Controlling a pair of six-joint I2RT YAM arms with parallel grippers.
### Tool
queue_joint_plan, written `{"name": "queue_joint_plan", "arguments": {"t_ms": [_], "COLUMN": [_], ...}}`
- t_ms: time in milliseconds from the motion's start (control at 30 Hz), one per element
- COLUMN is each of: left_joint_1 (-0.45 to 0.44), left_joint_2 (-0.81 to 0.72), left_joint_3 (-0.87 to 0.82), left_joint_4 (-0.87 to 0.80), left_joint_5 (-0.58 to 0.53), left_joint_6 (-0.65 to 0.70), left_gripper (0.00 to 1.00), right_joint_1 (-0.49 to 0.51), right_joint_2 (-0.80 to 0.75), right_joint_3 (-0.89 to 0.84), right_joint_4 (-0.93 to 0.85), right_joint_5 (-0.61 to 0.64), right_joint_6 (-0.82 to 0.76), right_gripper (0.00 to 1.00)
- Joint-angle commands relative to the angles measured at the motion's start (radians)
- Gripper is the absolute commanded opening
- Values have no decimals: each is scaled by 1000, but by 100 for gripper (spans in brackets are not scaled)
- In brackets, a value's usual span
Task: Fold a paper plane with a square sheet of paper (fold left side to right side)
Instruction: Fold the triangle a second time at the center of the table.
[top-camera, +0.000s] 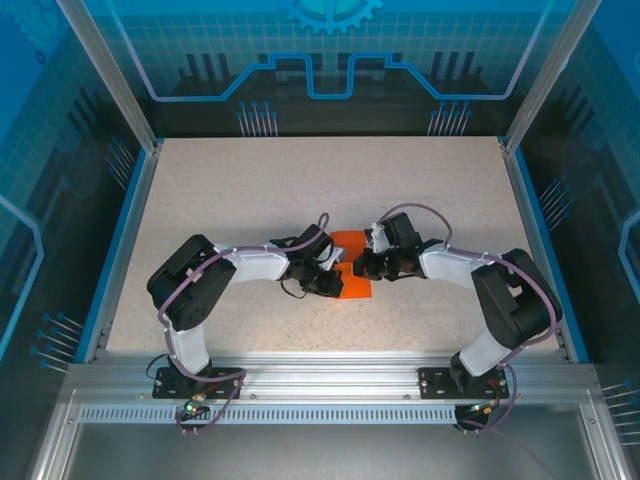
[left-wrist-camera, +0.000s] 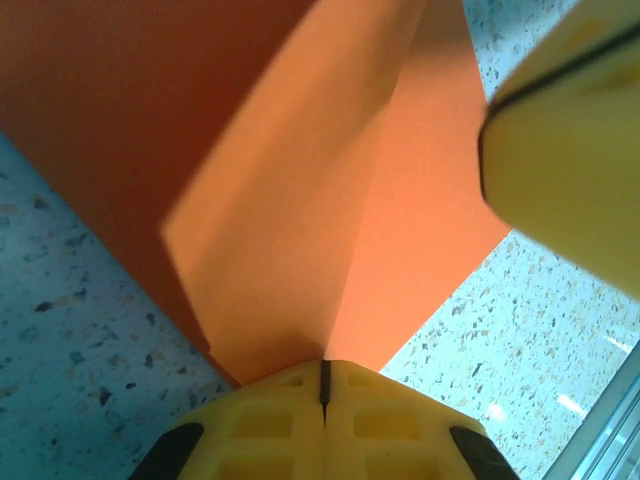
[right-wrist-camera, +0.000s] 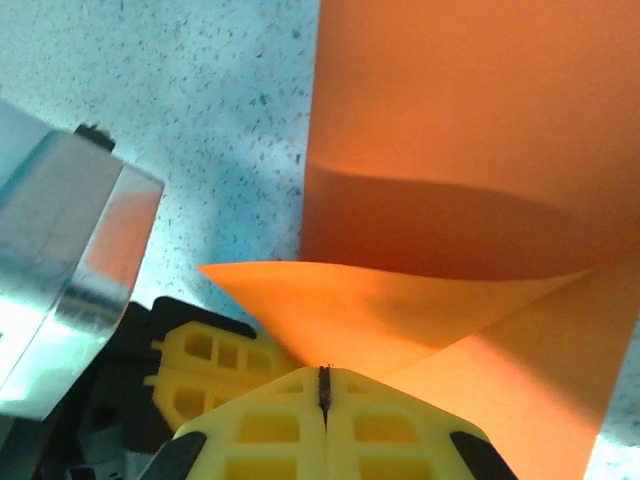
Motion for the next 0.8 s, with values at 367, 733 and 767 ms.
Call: {"name": "queue_joint_plan", "arguments": {"t_ms": [367,733,767], "left_joint_1": [2,3,3], "left_joint_2": [21,24,24], "left_joint_3": [-32,-32,-32], "left_joint_4": [-29,-32,-34], "left_joint_5": [-36,-38,-40], "left_joint_6": [-3,-2,-3], "left_gripper": [0,0,0], "right_joint_1": [77,79,79], "right_joint_2": [98,145,149], "right_joint_3": [37,49,51], "right_joint_4": [30,-6,-12], "right_joint_5": [-13,18,21], "right_joint_6": [6,-3,-5], "right_gripper": [0,0,0]}}
